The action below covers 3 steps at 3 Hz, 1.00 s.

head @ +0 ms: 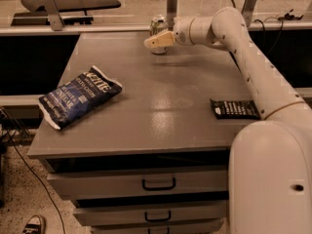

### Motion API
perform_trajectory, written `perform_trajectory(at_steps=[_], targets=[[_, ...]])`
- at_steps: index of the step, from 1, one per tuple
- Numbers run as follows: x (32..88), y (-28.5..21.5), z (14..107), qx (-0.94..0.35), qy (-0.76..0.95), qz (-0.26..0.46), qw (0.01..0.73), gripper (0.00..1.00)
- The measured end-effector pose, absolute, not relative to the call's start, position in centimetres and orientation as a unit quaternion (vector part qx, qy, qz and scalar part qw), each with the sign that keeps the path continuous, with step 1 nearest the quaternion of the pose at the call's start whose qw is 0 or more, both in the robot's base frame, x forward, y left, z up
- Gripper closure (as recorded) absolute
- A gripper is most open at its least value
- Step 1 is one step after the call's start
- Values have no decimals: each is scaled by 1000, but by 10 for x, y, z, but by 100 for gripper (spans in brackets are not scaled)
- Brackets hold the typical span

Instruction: Move 7up can near rxbar chocolate

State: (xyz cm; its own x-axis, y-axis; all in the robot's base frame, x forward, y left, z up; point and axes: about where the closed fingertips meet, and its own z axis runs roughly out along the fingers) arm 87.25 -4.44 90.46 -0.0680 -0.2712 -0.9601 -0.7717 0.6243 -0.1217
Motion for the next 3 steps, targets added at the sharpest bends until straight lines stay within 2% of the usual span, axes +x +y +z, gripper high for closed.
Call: perform_trajectory(at_steps=[1, 3], targets=[[882, -36, 897, -368, 696, 222, 575, 27], [887, -48, 902, -356, 692, 205, 594, 74]])
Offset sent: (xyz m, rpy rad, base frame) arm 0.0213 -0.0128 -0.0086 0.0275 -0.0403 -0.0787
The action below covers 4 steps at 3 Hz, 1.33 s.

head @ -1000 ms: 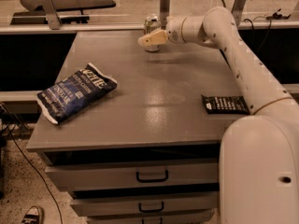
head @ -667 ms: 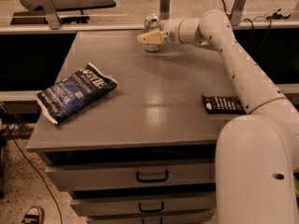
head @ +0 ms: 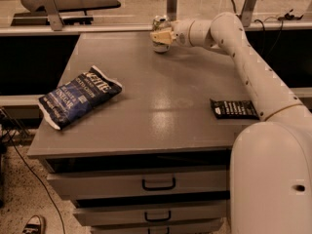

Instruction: Move 7up can near rxbar chocolate

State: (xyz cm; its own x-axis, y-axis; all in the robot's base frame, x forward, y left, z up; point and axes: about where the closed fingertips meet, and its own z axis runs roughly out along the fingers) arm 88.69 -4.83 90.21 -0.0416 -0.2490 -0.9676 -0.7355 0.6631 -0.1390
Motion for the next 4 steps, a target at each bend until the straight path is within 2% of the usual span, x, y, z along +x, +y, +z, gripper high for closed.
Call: perform_trajectory(at_steps=[1, 3, 4], targets=[[864, -58, 917, -368, 683, 201, 598, 96], [768, -124, 938, -393, 688, 204, 574, 100], [711, -186, 940, -371, 710, 192, 567, 100]])
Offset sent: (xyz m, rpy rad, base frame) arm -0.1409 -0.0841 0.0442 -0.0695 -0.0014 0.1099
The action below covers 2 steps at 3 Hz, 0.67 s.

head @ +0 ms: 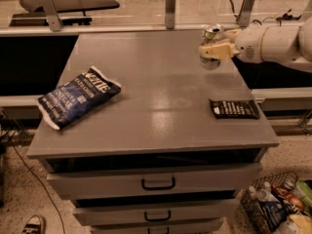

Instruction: Move 7up can near rxbar chocolate

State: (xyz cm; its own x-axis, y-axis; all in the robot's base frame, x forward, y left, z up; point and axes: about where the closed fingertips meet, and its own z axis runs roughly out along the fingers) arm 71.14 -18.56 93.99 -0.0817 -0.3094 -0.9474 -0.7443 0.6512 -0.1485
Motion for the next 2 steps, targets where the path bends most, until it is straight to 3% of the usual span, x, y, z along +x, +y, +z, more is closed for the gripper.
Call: perform_trajectory(at_steps=[2], targets=[[659, -241, 924, -345, 730, 194, 557, 100]])
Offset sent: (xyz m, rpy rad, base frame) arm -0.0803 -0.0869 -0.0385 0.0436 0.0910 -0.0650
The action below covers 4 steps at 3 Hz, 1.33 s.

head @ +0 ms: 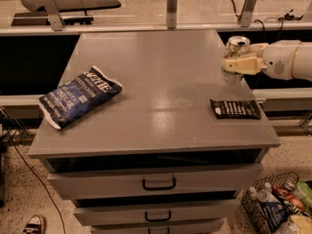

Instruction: Move 7up can near rxbar chocolate

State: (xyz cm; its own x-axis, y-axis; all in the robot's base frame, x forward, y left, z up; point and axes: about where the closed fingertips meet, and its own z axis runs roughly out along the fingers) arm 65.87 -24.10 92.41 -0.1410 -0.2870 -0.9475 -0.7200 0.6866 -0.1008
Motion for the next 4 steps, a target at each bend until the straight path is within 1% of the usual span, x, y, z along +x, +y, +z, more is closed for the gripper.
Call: perform_trajectory(at_steps=[1, 2, 3, 4], targets=[[652, -247, 905, -335, 736, 218, 546, 84], [649, -248, 894, -333, 737, 233, 540, 61], [644, -252, 890, -334, 738, 240, 535, 36], [634, -262, 890, -339, 736, 244, 533, 5]])
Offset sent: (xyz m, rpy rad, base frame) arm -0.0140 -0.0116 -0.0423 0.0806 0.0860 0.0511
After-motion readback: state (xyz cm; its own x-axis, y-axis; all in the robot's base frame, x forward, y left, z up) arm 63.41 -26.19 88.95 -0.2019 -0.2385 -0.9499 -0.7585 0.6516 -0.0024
